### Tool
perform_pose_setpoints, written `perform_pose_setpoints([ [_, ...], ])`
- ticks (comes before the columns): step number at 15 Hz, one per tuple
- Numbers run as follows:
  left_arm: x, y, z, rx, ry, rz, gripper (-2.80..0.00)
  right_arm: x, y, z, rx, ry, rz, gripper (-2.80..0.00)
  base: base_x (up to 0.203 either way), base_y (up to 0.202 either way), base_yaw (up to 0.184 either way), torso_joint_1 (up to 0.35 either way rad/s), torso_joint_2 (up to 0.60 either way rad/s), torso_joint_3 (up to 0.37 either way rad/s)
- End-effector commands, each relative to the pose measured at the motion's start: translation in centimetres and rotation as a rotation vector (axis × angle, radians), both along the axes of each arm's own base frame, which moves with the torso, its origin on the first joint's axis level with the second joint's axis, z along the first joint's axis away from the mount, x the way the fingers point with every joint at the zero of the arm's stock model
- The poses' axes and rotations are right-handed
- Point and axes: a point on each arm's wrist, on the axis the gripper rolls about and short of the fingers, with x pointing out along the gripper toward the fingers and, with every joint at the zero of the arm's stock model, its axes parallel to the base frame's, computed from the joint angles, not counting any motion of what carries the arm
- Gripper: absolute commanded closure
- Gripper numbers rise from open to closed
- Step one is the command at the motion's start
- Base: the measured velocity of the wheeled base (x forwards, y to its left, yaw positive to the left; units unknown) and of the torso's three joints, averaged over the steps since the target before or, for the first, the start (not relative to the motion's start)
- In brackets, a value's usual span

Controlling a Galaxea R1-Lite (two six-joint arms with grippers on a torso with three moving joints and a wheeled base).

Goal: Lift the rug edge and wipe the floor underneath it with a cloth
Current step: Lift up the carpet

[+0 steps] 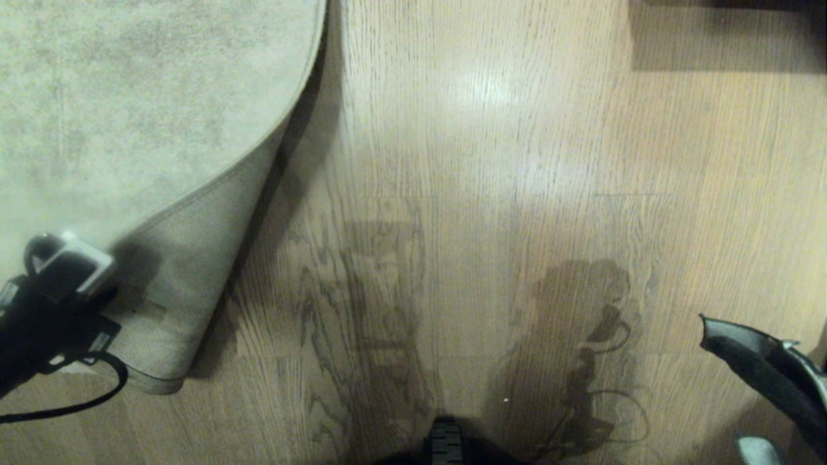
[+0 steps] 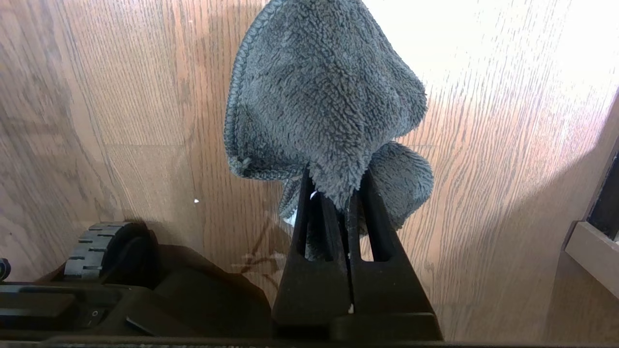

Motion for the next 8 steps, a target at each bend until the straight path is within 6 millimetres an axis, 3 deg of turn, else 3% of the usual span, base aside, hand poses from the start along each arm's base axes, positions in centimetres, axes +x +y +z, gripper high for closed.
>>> perform_pose_setpoints([
  [1,0.09,0.05,-0.12,0.003,0.004,-0.001,0.00,0.01,0.00,0.01,0.000,0.001,0.001,0.00,0.000,0.000,0.000,0.000,0.00,0.000],
  [8,-0.06,0.00,-0.37,0.000,0.013,-0.001,0.00,0.00,0.00,0.01,0.000,0.000,0.001,0.00,0.000,0.000,0.000,0.000,0.00,0.000],
])
